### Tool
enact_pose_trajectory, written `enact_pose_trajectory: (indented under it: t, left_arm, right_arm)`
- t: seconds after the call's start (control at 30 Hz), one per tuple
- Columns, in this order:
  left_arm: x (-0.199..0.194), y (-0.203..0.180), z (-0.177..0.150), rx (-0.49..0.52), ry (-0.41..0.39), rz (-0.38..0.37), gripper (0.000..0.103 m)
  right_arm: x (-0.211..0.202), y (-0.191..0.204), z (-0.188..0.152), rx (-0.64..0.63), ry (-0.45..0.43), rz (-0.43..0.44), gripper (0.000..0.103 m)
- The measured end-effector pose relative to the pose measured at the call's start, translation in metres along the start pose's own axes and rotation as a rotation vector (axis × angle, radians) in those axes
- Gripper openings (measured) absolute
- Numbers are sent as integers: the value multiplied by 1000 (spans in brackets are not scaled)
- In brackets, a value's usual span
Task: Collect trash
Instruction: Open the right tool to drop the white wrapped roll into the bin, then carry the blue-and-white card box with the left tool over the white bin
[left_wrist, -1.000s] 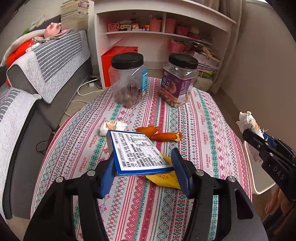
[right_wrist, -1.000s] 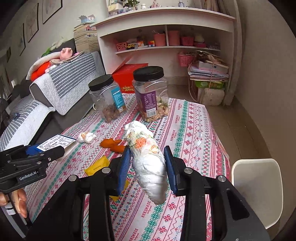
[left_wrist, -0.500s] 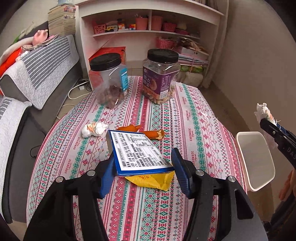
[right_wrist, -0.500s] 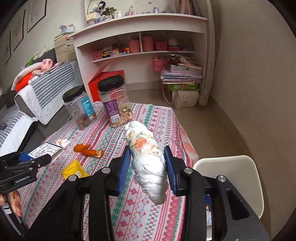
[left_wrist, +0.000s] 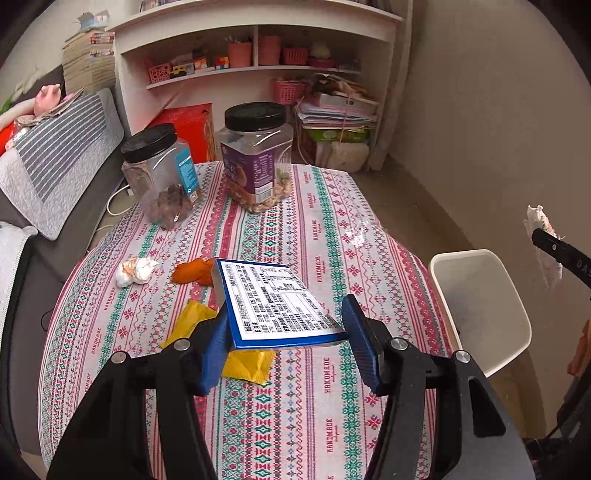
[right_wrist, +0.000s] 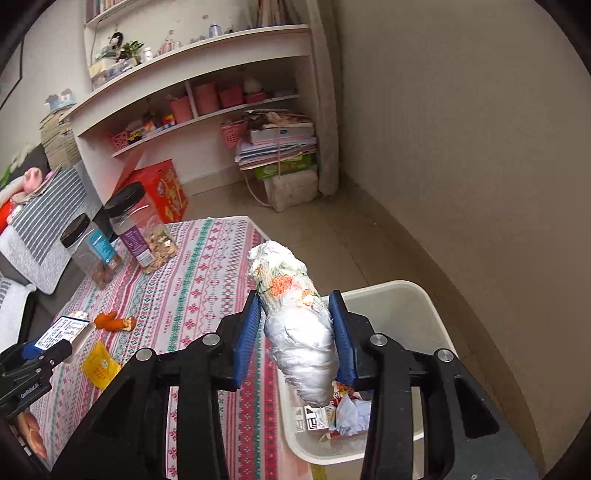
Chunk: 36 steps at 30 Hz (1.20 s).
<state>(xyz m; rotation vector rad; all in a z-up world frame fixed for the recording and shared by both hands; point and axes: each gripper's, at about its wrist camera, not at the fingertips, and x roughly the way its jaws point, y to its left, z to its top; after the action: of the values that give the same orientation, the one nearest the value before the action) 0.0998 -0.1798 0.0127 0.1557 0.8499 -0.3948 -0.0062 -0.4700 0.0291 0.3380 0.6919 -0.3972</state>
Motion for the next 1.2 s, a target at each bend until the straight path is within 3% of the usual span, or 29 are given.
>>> enact_pose_trajectory:
  t: [0.07, 0.13, 0.3, 0.7, 0.9, 1.07, 1.2]
  left_arm:
    - [1, -9, -1, 12, 3, -9, 57]
    - [2, -18, -2, 24, 11, -24, 57]
    - [3, -43, -5, 61, 14, -46, 57]
    - [4, -139, 9, 111, 53, -187, 57]
    - [9, -188, 25, 129, 83, -316, 60]
    - [13, -194, 31, 85, 109, -390, 68]
    - [14, -182, 28, 96, 104, -365, 71]
  right_arm:
    - [-2, -16, -1, 44, 9, -21, 41]
    - [-7, -29, -2, 75, 5, -56, 59]
    - [-21, -60, -5, 165, -5, -108, 90]
    - [-49, -93, 0, 237, -82, -170, 95]
    - [-59, -106, -2, 298, -120, -184, 96]
    - [-60, -107, -5, 324, -121, -170, 96]
    - [-58, -100, -4, 309, -116, -168, 96]
